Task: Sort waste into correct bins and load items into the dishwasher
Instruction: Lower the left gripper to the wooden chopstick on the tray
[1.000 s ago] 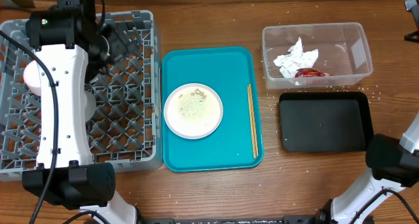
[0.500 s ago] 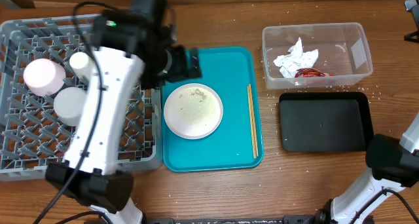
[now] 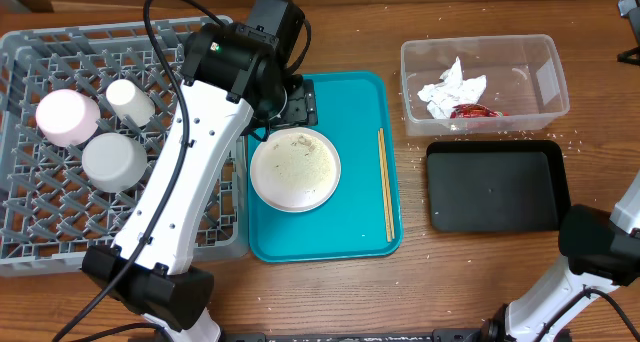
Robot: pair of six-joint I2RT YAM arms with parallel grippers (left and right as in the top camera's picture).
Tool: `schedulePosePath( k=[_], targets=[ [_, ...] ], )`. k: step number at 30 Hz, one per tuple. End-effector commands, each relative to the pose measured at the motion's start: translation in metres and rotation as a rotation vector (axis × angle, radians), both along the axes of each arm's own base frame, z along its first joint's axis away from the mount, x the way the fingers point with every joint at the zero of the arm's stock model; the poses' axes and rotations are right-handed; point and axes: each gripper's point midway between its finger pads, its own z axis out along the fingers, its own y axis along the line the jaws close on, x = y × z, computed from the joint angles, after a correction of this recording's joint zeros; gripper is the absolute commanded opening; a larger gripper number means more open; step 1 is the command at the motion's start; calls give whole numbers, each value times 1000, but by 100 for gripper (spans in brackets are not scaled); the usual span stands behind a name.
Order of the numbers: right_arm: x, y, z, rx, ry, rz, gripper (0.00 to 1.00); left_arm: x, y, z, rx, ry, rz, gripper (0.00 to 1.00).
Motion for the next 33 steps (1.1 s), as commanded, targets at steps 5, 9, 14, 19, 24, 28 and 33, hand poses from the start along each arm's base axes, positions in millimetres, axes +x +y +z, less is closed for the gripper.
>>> schedulePosePath(
  k=[5,9,14,19,24,28,33],
  targets=[
    [0,0,1,-3,0,6,100,-16,-60,-18,-110,97,-37,55],
    [0,0,1,-3,0,6,100,-18,-97,-42,-113,129,-41,48],
    [0,0,1,-3,0,6,100,-16,-139,-99,-34,168,-53,40],
    [0,0,1,-3,0,6,100,-22,-150,-147,56,235,-10,36],
    [0,0,1,-3,0,5,100,-28,-158,-186,100,298,57,31],
    [0,0,1,-3,0,6,100,-27,-165,-205,108,305,67,30],
    [0,0,1,-3,-1,6,100,-21,-174,-219,93,295,92,29]
  ],
)
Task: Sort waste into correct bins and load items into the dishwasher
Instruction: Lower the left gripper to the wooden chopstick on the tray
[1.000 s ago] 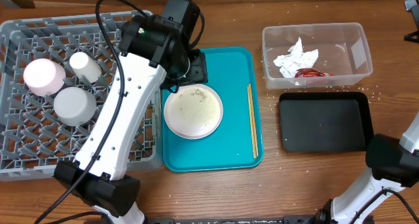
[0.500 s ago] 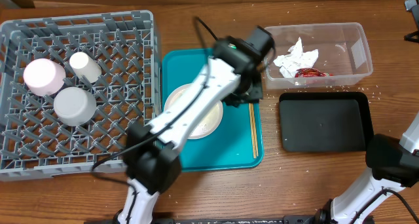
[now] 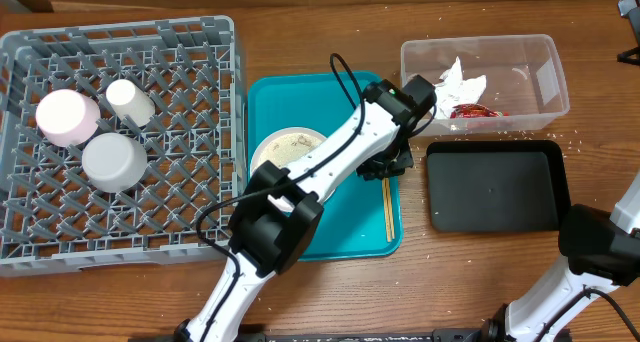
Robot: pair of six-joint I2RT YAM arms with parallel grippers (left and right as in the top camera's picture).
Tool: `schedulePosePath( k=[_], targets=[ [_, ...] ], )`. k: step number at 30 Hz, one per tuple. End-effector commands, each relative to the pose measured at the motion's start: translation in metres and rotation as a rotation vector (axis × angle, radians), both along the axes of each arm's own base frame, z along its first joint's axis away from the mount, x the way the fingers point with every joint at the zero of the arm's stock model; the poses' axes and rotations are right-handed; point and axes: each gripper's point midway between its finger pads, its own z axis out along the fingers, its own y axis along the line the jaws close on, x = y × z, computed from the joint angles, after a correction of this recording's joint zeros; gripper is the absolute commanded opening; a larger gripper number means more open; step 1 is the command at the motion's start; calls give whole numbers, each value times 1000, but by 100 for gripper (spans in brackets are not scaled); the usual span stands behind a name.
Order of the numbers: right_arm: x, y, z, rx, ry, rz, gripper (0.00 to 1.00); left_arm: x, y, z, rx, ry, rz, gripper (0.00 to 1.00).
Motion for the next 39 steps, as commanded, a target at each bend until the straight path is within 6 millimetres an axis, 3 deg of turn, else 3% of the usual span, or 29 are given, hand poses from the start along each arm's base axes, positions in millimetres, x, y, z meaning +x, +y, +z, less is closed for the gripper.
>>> schedulePosePath(
  k=[1,8,13,39],
  targets=[
    [0,0,1,-3,-1,5,100,0,-4,-14,21,-4,35,29],
    [0,0,1,-3,-1,5,100,3,-5,-29,31,-5,4,29],
    [0,0,1,-3,0,5,100,2,1,-30,61,-7,-5,26],
    [0,0,1,-3,-1,5,100,8,2,-35,72,-39,-62,29]
  ],
)
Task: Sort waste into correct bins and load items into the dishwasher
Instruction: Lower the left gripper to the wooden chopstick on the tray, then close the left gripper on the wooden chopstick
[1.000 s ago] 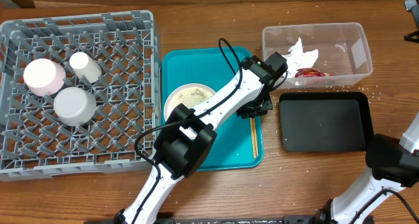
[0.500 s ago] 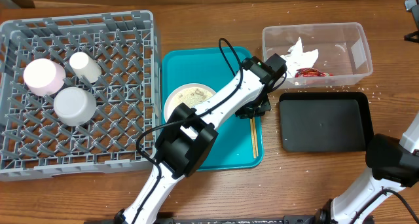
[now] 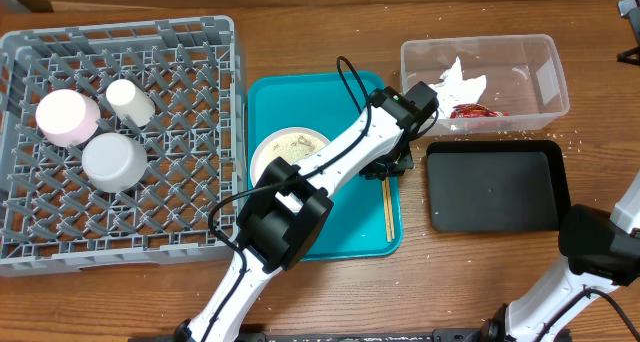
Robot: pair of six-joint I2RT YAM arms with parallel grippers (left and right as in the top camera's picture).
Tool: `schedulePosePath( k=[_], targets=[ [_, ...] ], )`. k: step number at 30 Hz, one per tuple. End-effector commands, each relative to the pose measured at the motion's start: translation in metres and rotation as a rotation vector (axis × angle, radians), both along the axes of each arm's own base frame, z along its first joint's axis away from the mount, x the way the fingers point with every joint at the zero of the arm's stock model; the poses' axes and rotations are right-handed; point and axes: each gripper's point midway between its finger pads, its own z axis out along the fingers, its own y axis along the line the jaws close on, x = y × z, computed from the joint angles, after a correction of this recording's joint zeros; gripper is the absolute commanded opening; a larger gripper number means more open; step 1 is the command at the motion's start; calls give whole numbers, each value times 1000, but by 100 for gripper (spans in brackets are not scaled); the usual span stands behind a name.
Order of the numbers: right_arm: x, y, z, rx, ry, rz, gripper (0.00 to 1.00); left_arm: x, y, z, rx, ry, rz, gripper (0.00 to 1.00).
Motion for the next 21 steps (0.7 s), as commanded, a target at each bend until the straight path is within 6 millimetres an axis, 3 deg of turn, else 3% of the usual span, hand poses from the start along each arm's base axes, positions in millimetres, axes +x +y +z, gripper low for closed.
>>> schedulePosePath(
  k=[1,21],
  targets=[
    [0,0,1,-3,0,5,100,-3,3,-12,35,5,-23,29],
    [0,0,1,-3,-1,5,100,-1,1,-13,26,-5,-25,29]
  ],
)
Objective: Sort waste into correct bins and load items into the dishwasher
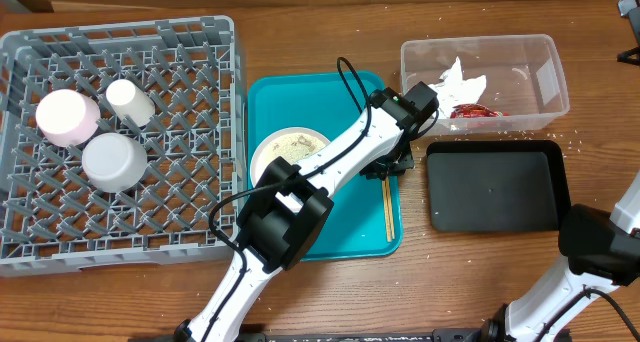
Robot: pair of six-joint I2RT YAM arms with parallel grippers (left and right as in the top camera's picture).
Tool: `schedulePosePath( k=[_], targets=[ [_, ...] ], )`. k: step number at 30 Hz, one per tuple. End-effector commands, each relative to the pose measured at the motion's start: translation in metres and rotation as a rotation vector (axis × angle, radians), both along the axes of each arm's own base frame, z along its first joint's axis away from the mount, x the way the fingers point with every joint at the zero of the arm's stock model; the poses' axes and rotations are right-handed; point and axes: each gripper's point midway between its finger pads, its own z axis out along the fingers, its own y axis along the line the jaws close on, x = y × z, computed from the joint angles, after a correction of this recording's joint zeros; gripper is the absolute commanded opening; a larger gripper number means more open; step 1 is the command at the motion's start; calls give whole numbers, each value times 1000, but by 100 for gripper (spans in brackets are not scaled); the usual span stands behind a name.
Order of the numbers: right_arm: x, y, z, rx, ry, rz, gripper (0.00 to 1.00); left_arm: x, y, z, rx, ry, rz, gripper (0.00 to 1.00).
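My left arm reaches across the teal tray (330, 237), and my left gripper (393, 168) is down at the far end of the wooden chopsticks (388, 212) on the tray's right side. Its fingers are hidden under the wrist, so open or shut cannot be told. A white plate (282, 147) with food residue lies on the tray, partly covered by the arm. The grey dish rack (190, 82) on the left holds a pink cup (66, 116) and two white cups (113, 161). Only links of my right arm (600, 247) show at the bottom right.
A clear bin (540, 77) at the back right holds crumpled white paper (452, 84) and a red wrapper (474, 111). A black tray (492, 187) lies in front of it, right of the teal tray. Crumbs are scattered on the wooden table.
My left gripper was first at the tray's far left corner, by the plate's far edge and the rack. Then it stood over the far end of the chopsticks on the tray's right side. It has stayed there since, and the chopsticks lie where they were.
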Motion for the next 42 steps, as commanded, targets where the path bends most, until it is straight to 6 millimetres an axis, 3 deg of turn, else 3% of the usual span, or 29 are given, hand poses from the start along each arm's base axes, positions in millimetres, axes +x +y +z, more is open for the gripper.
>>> schedulePosePath(
  k=[1,16,19,22,27,33,39,41,42],
  targets=[
    [0,0,1,-3,0,6,100,-5,4,-12,39,8,-24,29],
    [0,0,1,-3,0,6,100,-12,11,-28,59,32,-24,29],
    [0,0,1,-3,-1,6,100,-13,10,-28,55,36,-25,22],
    [0,0,1,-3,0,6,100,-16,8,-27,38,53,-32,6],
    [0,0,1,-3,0,6,100,-21,2,-19,-30,119,-35,4],
    [0,0,1,-3,0,6,100,-12,17,13,-17,147,-28,4],
    [0,0,0,-3,0,6,100,15,30,84,-69,78,-155,4],
    [0,0,1,-3,-1,6,100,27,43,106,-70,39,-184,4],
    [0,0,1,-3,-1,6,100,38,65,126,-42,-2,-179,4]
  ],
)
